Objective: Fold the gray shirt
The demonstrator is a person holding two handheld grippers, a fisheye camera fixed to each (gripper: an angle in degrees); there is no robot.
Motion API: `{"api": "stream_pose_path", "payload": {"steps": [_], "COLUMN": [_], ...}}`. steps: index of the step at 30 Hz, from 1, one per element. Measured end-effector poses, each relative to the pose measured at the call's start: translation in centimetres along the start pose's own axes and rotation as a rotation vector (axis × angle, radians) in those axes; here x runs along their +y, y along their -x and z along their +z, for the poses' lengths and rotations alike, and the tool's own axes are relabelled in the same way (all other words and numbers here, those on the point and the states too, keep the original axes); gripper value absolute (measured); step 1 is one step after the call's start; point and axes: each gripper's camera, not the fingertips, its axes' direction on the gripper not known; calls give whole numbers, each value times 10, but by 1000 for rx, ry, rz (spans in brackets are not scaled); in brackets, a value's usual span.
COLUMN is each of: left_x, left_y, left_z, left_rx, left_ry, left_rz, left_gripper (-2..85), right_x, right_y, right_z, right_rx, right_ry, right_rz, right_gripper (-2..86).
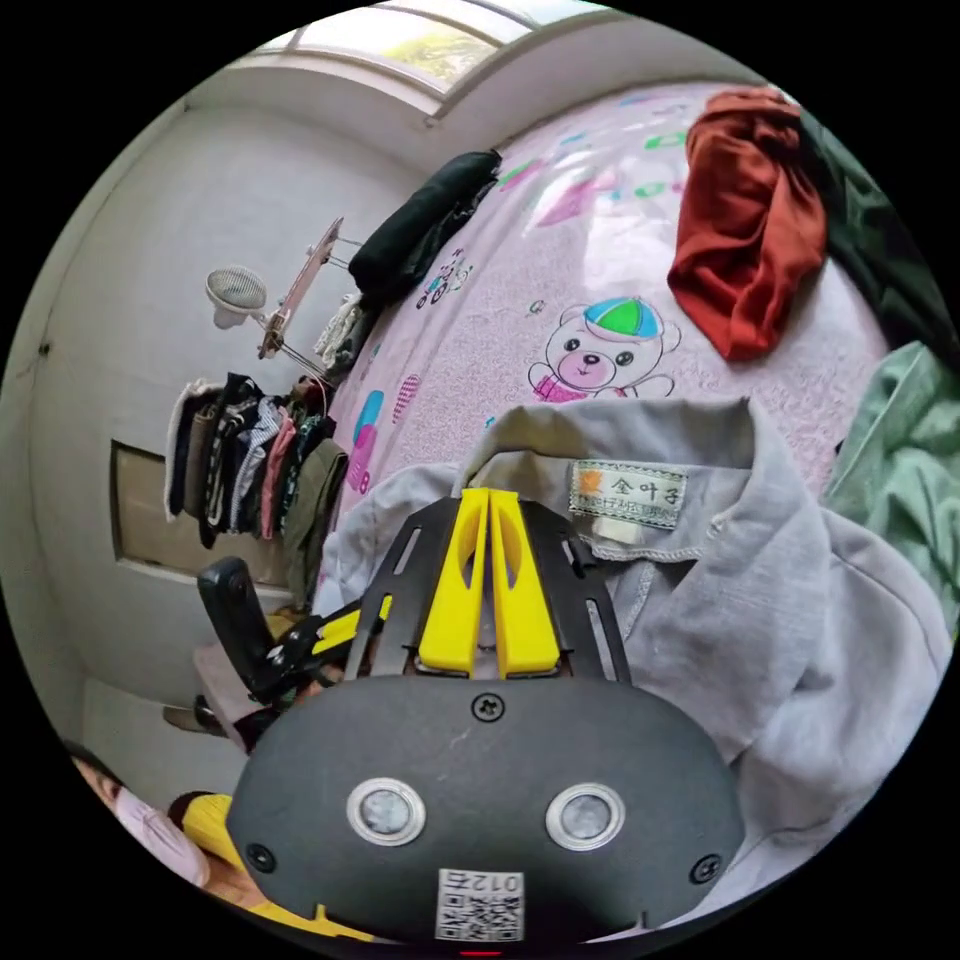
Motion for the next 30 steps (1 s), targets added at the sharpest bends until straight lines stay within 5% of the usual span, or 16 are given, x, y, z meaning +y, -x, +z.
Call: {"api": "stream_pose_path", "payload": {"steps": [12, 17, 22, 25, 30], "left_x": [-12, -13, -16, -16, -16], "left_y": [22, 31, 26, 27, 26], "left_z": [13, 14, 14, 14, 14], "left_rx": [78, 113, 58, 68, 44], "left_ry": [33, 28, 33, 35, 24], "left_rz": [-29, -54, -21, -17, -22], "left_gripper": [4, 4, 3, 3, 3], "right_x": [-20, 4, -14, -22, -30], "right_y": [-45, 16, 60, 55, 31], "right_z": [-4, -56, -6, 15, 16], "right_rx": [-225, 85, 49, 294, 81], "right_ry": [-80, -302, 25, 22, 0], "right_rz": [211, -52, -285, -234, -108], "right_gripper": [4, 5, 5, 2, 1]}}
